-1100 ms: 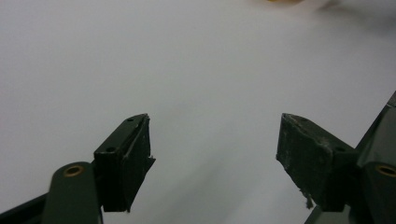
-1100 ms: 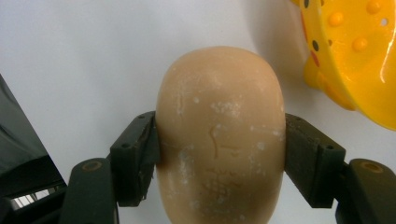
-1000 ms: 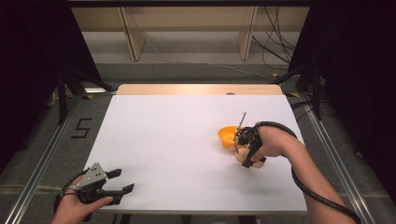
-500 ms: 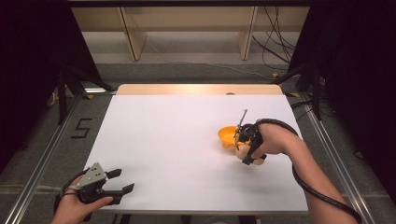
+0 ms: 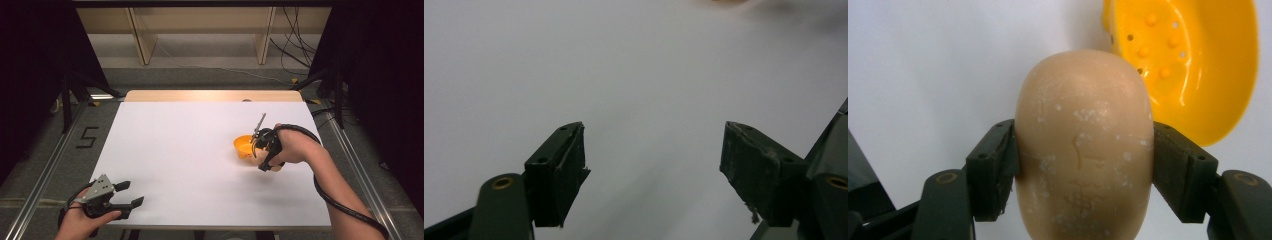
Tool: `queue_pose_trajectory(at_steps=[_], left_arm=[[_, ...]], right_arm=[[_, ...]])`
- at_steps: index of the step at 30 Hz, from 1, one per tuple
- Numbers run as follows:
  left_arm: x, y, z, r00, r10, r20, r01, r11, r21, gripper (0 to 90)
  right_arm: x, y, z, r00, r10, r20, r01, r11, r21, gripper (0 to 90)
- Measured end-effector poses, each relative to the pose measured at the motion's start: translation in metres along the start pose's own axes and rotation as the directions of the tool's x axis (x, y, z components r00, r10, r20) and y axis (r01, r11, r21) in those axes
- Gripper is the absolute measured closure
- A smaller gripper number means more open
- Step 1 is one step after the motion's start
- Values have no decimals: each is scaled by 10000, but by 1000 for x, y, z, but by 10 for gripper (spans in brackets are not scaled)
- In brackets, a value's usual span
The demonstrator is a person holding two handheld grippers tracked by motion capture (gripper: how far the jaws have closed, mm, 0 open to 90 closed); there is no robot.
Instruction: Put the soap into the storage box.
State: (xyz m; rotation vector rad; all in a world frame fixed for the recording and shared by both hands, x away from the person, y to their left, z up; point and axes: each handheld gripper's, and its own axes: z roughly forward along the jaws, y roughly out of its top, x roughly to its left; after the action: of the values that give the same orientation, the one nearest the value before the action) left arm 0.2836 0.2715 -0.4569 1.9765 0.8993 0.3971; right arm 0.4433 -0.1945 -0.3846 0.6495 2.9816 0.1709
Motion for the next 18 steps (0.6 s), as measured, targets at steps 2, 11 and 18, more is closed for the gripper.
queue_pose_trajectory(at_steps=[2, 11, 18], left_arm=[[0, 0, 0, 10000, -47, 3, 47, 10000, -49, 258], [0, 0, 0, 10000, -64, -1, 64, 10000, -65, 258], [2, 0, -1, 9999, 134, -2, -134, 9999, 46, 258]], right_arm=[[1, 2, -1, 9998, 193, -92, -194, 9997, -152, 334], [-2, 6, -2, 9996, 211, 177, -203, 9988, -455, 334], [-6, 10, -2, 9988, 51, 477, -14, 9970, -768, 334]])
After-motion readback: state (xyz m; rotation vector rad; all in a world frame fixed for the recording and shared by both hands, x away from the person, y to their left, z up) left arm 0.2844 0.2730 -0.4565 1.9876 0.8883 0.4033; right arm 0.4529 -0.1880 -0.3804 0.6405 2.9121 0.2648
